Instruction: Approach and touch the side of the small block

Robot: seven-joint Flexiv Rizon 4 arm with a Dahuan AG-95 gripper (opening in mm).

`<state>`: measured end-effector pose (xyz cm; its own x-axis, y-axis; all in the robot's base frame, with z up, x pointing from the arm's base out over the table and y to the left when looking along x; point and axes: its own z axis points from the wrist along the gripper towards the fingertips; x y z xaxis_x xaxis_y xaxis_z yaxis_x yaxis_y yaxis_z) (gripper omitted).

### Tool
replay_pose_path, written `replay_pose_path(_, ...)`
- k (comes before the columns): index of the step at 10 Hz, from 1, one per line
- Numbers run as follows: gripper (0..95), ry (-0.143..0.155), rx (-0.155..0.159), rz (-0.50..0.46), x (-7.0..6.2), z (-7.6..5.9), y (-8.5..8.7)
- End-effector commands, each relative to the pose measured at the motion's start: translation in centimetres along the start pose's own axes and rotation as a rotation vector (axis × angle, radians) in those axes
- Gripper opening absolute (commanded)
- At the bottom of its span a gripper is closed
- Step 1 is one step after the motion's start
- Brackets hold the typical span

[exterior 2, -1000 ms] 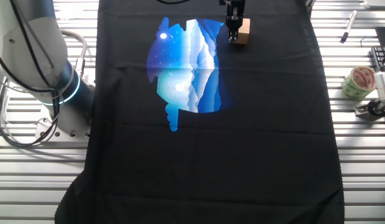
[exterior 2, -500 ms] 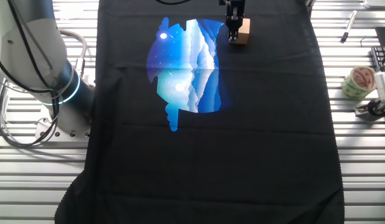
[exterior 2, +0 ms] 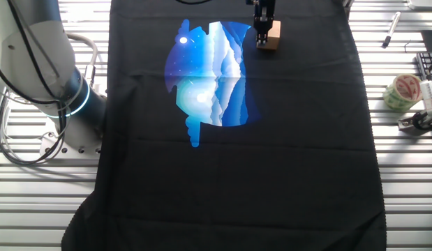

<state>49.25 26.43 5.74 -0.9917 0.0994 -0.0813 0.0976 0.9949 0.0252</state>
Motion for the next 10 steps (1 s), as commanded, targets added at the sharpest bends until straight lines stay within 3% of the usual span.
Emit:
replay_pose_path(1,95.0,0.003,-0.005,-0.002,-0.1,-0.4,-0.1)
replay_pose_path(2,95.0,0.007,-0.007,-0.004,-0.2,-0.8,-0.1)
replay_pose_path(3,76.0,0.014,-0.016,-0.009,-0.4,-1.4,-0.2)
replay_pose_path(7,76.0,0.024,0.0,-0.051,-0.8,-3.1,-0.6)
replay_pose_path(10,19.0,0.03,-0.002,-0.046,-0.8,-3.3,-0.6)
